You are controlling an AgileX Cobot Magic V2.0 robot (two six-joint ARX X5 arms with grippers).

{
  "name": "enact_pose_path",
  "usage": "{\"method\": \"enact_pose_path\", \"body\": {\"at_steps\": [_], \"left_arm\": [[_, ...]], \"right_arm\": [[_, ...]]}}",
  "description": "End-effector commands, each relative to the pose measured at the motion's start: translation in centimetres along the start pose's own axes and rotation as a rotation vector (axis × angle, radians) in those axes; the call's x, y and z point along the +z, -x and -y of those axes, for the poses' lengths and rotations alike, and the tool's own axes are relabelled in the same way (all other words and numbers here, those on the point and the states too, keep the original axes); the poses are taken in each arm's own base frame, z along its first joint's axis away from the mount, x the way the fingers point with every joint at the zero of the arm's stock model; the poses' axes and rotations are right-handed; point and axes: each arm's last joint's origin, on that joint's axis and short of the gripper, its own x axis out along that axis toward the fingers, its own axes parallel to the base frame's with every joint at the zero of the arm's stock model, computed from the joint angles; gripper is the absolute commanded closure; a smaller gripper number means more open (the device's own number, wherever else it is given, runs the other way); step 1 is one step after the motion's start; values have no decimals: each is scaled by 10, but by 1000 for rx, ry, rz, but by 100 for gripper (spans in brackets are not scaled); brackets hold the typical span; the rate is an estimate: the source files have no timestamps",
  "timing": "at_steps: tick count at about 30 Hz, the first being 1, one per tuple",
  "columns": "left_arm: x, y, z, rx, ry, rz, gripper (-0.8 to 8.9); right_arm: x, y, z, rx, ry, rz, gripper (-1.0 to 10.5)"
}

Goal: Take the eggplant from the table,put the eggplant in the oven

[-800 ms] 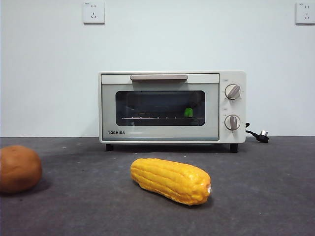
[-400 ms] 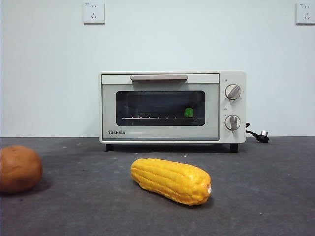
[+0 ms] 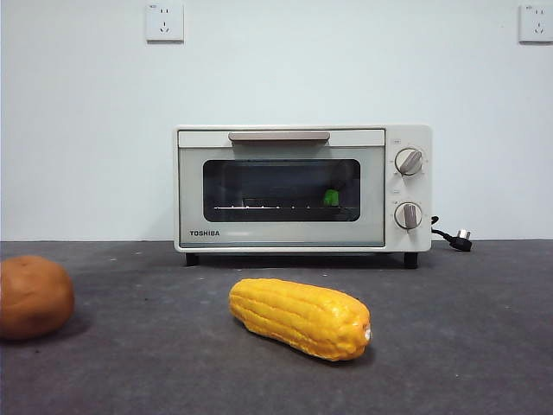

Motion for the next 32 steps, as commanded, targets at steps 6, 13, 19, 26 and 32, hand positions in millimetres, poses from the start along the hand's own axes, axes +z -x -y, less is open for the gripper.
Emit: {"method": "enact_pose_path", "body": {"at_steps": [6,13,19,26,32], "left_arm": [[1,2,1,-8,-2,8,818],[-1,2,3,-82,1,-23,818],[-2,2,3,-106,1,-37,818],[0,3,3,-96,-75,-18,818],[4,21,-2,90,-346,46,818]], "right_arm": [[-2,0,0,-4,-6,-21,946],[-2,0,0,-4,-6,-21,946],[-2,0,0,-4,-6,-21,946],[-2,0,0,-4,-6,-21,946],[-2,0,0,-4,-6,-21,946]]}}
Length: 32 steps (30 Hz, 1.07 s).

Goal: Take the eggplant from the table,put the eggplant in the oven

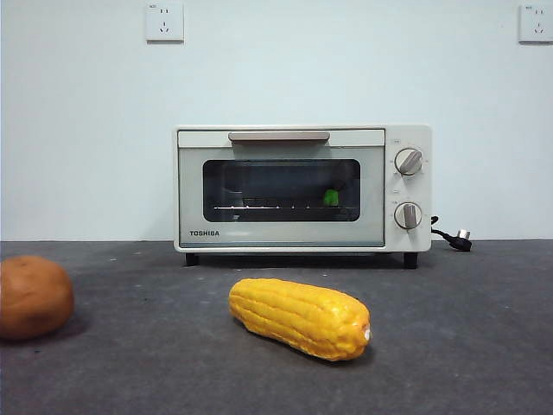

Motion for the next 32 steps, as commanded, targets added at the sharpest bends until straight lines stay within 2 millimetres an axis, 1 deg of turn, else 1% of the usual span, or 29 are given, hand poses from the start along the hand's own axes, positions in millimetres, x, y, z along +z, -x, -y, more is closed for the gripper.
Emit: {"method": "enact_pose_path", "body": {"at_steps": [1,3,6,9,13,15,18,20,32], "left_arm": [[5,20,-2,107,-211,57,818],[6,35,-2,146,-258,93,818],[6,61,2,205,-271,158,818],[2,84,6,315,-298,204,818],[-9,101,10,379,-312,235,818],[-20,106,12,394,-302,242,818],[-42,105,12,408,-274,233,818],[-58,100,11,413,-240,225,818],[-167,36,-10,406,-32,239,818]], "right_arm": [[-2,0,0,-4,-6,-21,946],[-2,0,0,-4,-6,-21,946],[-2,0,0,-4,-6,-21,946],[-2,0,0,-4,-6,-21,946],[-2,0,0,-4,-6,-21,946],[-2,0,0,-4,-6,-21,946],[-2,0,0,-4,-6,-21,946],[-2,0,0,-4,-6,-21,946],[-1,-1,0,-5,-7,-26,946]]}}
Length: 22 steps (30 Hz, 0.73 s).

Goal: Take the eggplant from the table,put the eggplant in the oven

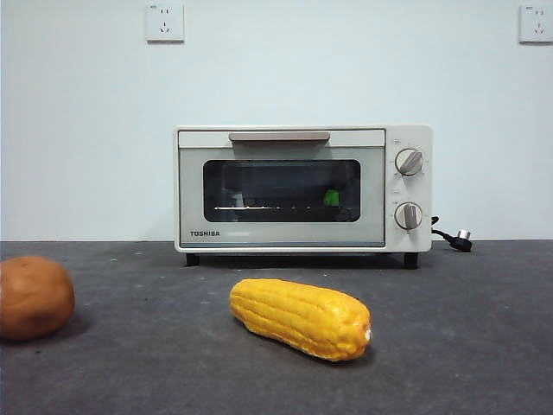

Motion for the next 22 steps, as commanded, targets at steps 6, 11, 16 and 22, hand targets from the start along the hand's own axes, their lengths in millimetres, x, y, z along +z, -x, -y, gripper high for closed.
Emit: {"method": "enact_pose_path", "body": {"at_steps": [6,11,16,22], "left_arm": [[-71,-18,5,34,153,-114,818],[-102,-23,6,108,203,-165,818],[-126,-22,6,181,242,-201,817],[-141,-22,8,174,244,-248,817]], "right_arm": [[1,-5,1,-20,-9,-37,946],[3,-10,1,-22,-10,-51,946],[7,-17,2,-25,-13,-72,946],[12,-28,3,-31,-18,-108,946]]}}
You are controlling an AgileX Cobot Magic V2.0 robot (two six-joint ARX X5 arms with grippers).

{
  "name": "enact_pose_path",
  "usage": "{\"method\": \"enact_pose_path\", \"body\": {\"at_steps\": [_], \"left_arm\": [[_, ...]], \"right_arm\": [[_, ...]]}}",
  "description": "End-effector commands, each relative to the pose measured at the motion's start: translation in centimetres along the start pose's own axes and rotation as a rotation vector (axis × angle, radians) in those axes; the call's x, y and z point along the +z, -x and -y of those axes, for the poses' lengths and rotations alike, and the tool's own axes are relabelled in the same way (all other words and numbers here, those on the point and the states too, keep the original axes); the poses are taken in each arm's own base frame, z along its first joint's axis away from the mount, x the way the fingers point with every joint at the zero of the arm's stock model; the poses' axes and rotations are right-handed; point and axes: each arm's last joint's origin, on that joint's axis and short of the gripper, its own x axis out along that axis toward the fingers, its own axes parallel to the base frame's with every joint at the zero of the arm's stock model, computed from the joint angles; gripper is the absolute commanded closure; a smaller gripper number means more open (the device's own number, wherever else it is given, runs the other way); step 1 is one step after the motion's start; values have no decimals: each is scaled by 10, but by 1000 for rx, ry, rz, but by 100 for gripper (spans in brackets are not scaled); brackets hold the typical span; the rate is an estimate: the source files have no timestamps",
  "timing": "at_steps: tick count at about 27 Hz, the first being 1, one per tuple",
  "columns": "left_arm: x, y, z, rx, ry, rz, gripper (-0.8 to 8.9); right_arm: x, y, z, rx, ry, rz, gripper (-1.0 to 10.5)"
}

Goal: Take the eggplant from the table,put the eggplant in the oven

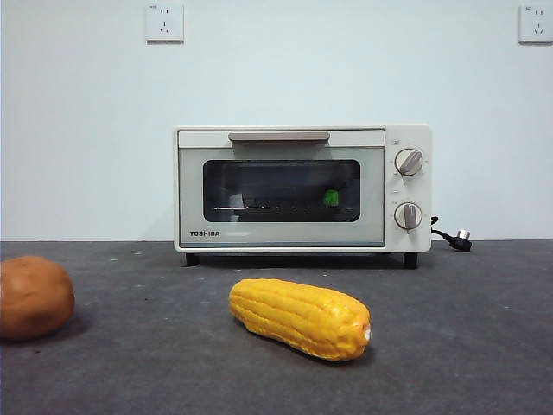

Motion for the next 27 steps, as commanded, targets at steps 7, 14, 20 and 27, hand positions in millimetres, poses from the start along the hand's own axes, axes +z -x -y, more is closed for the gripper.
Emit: {"method": "enact_pose_path", "body": {"at_steps": [7,14,20,27], "left_arm": [[-13,-2,4,-43,-17,-58,817],[-14,-1,10,-145,-22,-72,818],[-15,-1,10,-151,-24,-85,817],[-15,-1,10,-151,-25,-88,817]], "right_arm": [[10,-23,2,-17,-15,-94,946],[21,-50,3,-29,-26,-175,946],[32,-84,6,-45,-38,-277,946],[42,-138,12,-67,-57,-430,946]]}}
